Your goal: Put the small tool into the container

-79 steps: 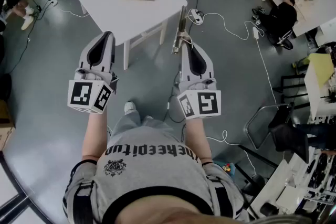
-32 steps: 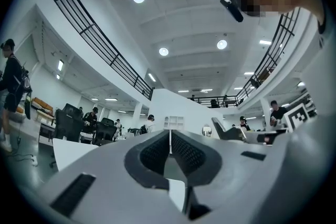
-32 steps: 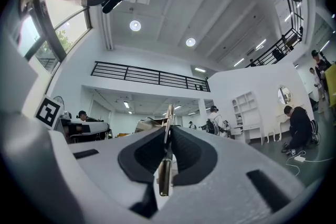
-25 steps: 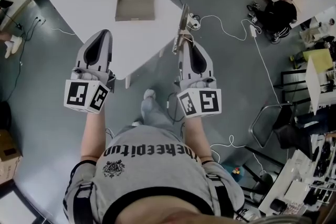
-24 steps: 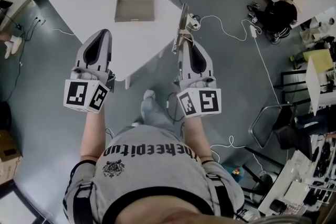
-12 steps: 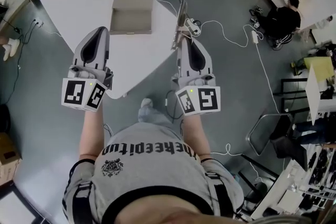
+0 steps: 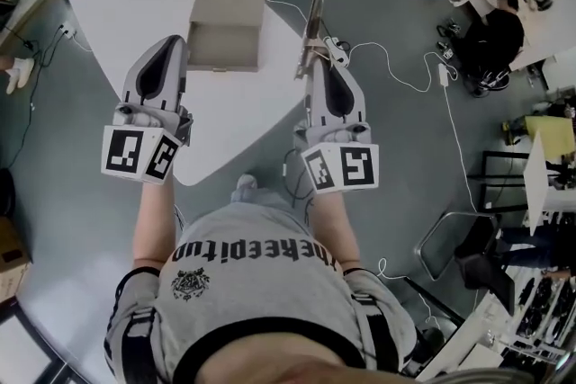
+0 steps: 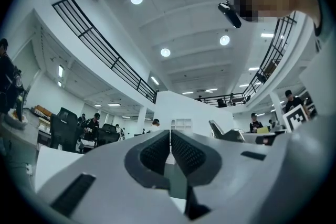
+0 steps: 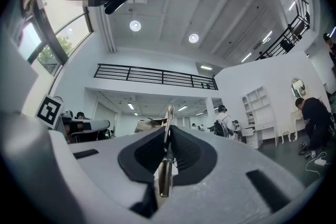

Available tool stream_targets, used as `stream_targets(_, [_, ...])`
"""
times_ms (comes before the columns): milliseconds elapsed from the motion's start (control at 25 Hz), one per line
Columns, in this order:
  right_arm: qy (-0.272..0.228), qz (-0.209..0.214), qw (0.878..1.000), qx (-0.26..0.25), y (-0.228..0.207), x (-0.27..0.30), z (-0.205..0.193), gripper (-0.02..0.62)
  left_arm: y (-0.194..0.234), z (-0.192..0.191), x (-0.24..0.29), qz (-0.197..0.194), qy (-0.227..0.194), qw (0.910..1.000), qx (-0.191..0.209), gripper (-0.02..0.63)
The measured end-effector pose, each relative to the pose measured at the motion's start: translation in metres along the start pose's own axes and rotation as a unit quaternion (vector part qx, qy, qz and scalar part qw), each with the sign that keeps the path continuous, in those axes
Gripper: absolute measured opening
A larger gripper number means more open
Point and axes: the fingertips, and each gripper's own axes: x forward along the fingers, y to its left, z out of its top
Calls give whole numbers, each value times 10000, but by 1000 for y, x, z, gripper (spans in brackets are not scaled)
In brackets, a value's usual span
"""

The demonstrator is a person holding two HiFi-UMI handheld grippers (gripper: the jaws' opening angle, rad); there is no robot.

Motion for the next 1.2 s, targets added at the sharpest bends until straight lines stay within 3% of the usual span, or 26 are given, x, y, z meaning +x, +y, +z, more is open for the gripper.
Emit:
stream_targets(400, [53, 316, 9993, 173, -32, 32, -21, 15, -4, -14, 29, 213, -78, 9997, 124, 12])
stream_targets(760, [287, 622, 9973, 255, -1, 80, -62, 0, 49, -34, 25, 499, 137, 9986, 124, 12])
stream_targets(1000, [369, 707, 9964, 275, -2, 90, -71, 0, 45, -34, 39, 427, 174, 9988, 144, 12])
stream_targets(1200, [659, 677, 9955, 110, 3, 115, -98, 0, 68, -50, 49, 317, 336, 9989, 77, 12])
